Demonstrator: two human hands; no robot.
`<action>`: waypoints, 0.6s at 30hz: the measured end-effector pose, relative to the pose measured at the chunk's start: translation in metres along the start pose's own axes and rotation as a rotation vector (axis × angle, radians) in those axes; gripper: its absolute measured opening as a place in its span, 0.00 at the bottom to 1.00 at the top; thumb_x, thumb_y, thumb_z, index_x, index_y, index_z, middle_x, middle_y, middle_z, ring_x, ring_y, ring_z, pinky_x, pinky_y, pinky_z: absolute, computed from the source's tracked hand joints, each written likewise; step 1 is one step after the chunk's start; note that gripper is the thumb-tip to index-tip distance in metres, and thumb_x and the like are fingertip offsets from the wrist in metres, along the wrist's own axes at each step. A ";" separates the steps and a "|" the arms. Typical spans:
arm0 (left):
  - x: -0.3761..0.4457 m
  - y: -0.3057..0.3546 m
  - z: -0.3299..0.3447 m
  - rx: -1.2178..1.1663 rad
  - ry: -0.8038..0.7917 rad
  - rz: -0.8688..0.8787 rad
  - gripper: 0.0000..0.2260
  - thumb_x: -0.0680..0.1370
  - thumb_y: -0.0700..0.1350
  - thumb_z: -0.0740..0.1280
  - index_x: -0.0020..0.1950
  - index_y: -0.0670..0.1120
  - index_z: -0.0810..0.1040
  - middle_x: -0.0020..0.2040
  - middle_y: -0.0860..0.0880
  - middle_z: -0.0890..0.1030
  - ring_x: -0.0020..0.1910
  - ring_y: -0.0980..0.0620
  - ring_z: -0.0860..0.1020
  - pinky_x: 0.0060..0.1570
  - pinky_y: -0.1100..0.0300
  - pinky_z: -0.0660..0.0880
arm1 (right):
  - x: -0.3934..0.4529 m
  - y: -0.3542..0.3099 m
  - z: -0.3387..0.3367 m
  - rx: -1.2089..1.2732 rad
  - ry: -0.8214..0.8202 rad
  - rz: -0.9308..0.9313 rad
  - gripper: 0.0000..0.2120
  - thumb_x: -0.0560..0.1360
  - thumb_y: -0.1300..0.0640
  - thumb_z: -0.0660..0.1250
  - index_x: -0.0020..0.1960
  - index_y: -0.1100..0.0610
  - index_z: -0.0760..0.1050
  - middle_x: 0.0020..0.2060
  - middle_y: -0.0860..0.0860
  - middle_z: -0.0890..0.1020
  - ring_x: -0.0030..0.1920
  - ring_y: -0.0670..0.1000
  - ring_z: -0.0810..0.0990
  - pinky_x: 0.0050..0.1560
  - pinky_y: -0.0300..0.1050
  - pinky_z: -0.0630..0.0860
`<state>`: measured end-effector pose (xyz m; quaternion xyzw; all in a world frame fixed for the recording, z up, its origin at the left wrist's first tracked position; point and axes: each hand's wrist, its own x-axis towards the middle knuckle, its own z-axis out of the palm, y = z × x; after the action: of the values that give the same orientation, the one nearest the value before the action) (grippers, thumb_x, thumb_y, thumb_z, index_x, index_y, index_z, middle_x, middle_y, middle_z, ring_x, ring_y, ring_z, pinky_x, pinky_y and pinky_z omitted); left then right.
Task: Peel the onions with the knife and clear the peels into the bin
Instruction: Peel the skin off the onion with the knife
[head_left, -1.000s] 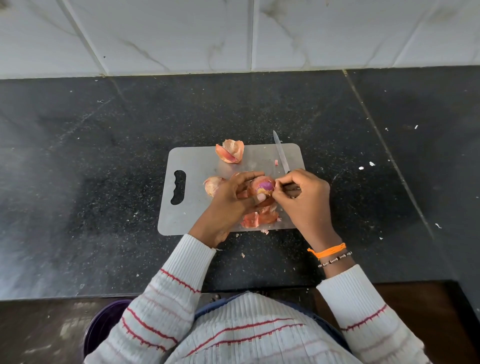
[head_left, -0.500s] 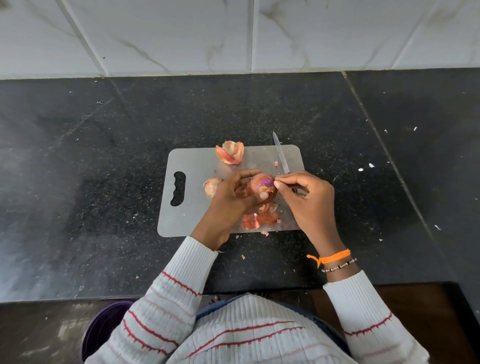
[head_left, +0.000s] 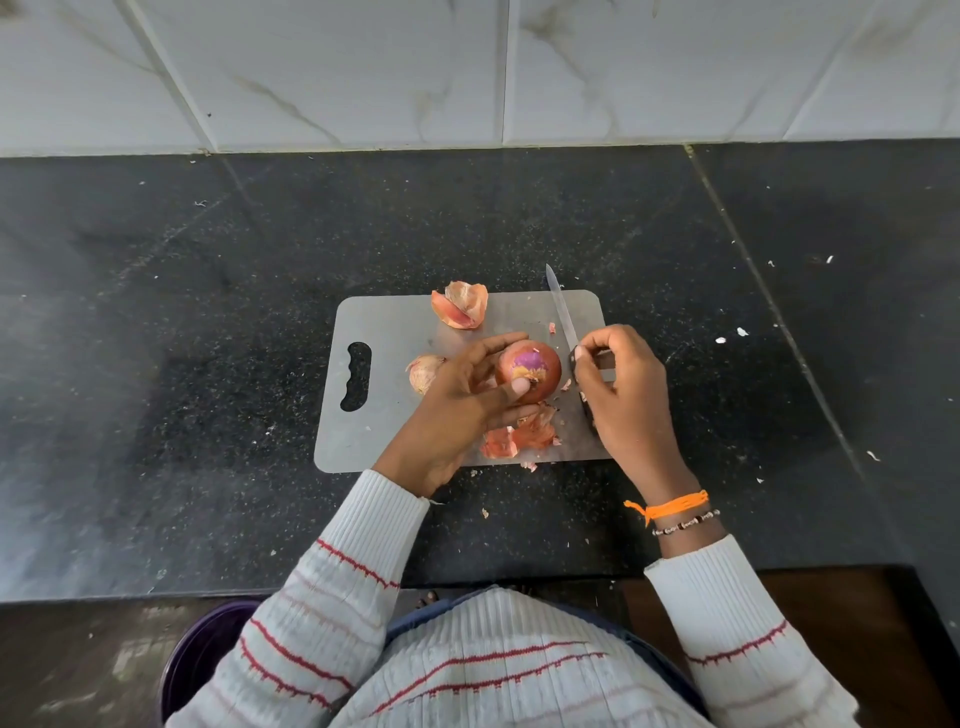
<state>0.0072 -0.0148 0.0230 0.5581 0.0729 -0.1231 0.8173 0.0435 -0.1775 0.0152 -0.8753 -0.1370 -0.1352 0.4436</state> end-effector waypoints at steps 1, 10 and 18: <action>0.000 0.000 -0.001 -0.010 -0.015 -0.004 0.19 0.75 0.32 0.64 0.65 0.45 0.72 0.61 0.44 0.76 0.56 0.45 0.79 0.51 0.56 0.80 | 0.000 -0.001 -0.001 0.019 -0.006 0.013 0.04 0.77 0.62 0.62 0.44 0.58 0.72 0.41 0.51 0.76 0.40 0.48 0.74 0.40 0.41 0.74; 0.000 -0.001 0.000 0.026 -0.035 -0.002 0.17 0.75 0.33 0.65 0.61 0.49 0.75 0.62 0.41 0.75 0.54 0.47 0.79 0.51 0.56 0.80 | -0.006 -0.014 0.001 0.251 -0.041 0.048 0.06 0.72 0.61 0.72 0.48 0.59 0.79 0.43 0.47 0.82 0.46 0.42 0.81 0.44 0.36 0.79; -0.002 -0.001 0.000 0.073 -0.024 0.013 0.18 0.75 0.32 0.65 0.61 0.49 0.75 0.62 0.44 0.76 0.56 0.46 0.79 0.49 0.58 0.80 | -0.006 -0.008 0.002 0.240 -0.005 -0.030 0.03 0.71 0.67 0.70 0.45 0.62 0.80 0.41 0.49 0.81 0.46 0.39 0.80 0.42 0.32 0.78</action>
<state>0.0051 -0.0146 0.0225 0.5867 0.0547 -0.1269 0.7979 0.0356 -0.1722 0.0178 -0.8141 -0.1664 -0.1225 0.5427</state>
